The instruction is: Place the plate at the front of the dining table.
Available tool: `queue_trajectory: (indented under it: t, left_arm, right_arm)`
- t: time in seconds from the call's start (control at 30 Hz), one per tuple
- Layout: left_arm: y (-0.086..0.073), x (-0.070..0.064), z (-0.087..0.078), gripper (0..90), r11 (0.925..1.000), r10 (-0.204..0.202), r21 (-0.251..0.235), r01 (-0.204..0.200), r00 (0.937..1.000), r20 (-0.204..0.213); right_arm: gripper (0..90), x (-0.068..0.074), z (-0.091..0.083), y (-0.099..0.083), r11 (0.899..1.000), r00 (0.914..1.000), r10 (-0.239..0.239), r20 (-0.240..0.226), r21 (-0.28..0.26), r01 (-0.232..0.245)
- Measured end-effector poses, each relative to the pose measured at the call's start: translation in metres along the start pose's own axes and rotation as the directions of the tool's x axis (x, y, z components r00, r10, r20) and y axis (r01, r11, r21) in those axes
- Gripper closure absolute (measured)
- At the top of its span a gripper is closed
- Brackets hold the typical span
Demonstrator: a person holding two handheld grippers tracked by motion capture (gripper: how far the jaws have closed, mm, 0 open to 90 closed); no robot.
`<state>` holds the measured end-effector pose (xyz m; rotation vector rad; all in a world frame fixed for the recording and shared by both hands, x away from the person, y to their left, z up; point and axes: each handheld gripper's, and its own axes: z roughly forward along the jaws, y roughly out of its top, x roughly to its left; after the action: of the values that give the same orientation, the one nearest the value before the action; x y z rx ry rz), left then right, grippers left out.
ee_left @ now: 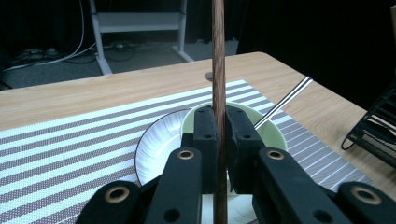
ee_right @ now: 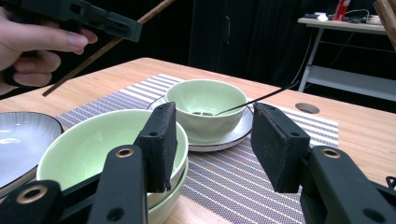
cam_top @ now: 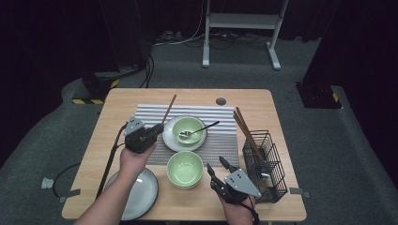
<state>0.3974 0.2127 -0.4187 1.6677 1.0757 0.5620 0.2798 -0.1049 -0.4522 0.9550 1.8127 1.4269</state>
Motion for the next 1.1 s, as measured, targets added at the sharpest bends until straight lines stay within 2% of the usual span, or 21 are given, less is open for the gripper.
queue_trajectory:
  t: [0.03, 0.07, 0.27, 0.3, 0.6, 1.1]
  left_arm:
    - [-0.001, 0.001, 0.003, 83.5, 1.0000, -0.001, 0.005, 0.001, 1.0000, -0.006]
    - [-0.001, 0.000, 0.006, 83.5, 0.9995, -0.029, -0.014, 0.029, 0.9995, -0.014]
    - [-0.004, 0.005, 0.021, 83.5, 0.9993, -0.018, 0.031, 0.019, 0.9988, -0.046]
    - [-0.003, 0.007, 0.021, 83.5, 0.9982, 0.006, 0.059, -0.003, 0.9989, -0.046]
    - [-0.008, 0.013, 0.034, 83.5, 0.9958, -0.009, 0.091, 0.015, 0.9978, -0.065]
    - [-0.020, 0.021, 0.061, 83.5, 0.9852, -0.026, 0.166, 0.042, 0.9950, -0.097]
  right_arm:
    - [50.6, 0.000, 0.000, 0.000, 1.000, 1.0000, 0.000, 0.000, 0.000, 0.000]
    - [50.7, 0.000, 0.000, 0.000, 1.000, 1.0000, -0.002, 0.001, 0.001, 0.002]
    - [50.8, 0.001, -0.001, 0.001, 1.000, 1.0000, -0.005, 0.000, 0.000, 0.005]
    - [50.8, 0.001, -0.001, 0.001, 1.000, 1.0000, -0.006, -0.001, 0.000, 0.006]
    - [50.4, 0.001, 0.000, 0.000, 1.000, 1.0000, -0.006, -0.007, 0.003, 0.006]
    - [50.5, 0.004, 0.003, -0.002, 1.000, 0.9999, -0.009, -0.009, 0.014, 0.009]
